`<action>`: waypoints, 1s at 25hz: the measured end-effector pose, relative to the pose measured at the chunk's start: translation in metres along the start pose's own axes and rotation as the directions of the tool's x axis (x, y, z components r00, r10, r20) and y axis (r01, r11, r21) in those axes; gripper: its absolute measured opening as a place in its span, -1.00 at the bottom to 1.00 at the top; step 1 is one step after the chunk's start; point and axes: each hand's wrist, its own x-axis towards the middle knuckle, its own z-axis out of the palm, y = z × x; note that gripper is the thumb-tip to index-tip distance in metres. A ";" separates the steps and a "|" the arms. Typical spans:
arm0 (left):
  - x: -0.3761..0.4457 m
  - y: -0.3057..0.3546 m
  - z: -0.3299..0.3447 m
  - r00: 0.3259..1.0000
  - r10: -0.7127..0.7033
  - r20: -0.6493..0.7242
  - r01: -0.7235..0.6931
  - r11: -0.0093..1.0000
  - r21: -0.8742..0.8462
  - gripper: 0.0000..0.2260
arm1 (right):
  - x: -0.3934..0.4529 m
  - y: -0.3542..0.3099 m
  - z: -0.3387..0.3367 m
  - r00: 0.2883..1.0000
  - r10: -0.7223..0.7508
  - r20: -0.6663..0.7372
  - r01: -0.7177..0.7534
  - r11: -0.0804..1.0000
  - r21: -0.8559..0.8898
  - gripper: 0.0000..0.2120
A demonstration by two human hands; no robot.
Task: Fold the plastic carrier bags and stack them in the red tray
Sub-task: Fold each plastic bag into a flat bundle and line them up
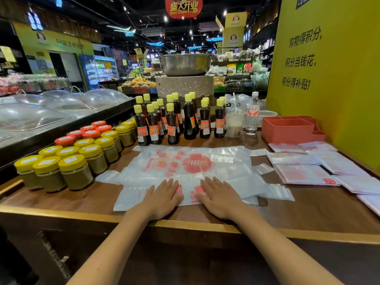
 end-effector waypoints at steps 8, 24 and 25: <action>-0.017 -0.053 -0.007 0.988 -0.157 -0.010 0.157 0.987 -0.024 -0.31 | -0.034 0.102 -0.014 0.878 0.436 -0.195 -0.438 0.898 0.037 -0.25; -0.034 -0.046 -0.008 0.983 0.050 -0.174 -0.099 0.953 -0.285 -0.14 | -0.045 0.060 -0.032 0.970 -0.084 -0.230 0.093 0.995 0.030 -0.44; -0.036 -0.046 -0.009 0.980 0.055 -0.193 -0.109 0.952 -0.285 -0.18 | -0.045 0.058 -0.032 0.964 -0.093 -0.249 0.094 0.996 -0.009 -0.46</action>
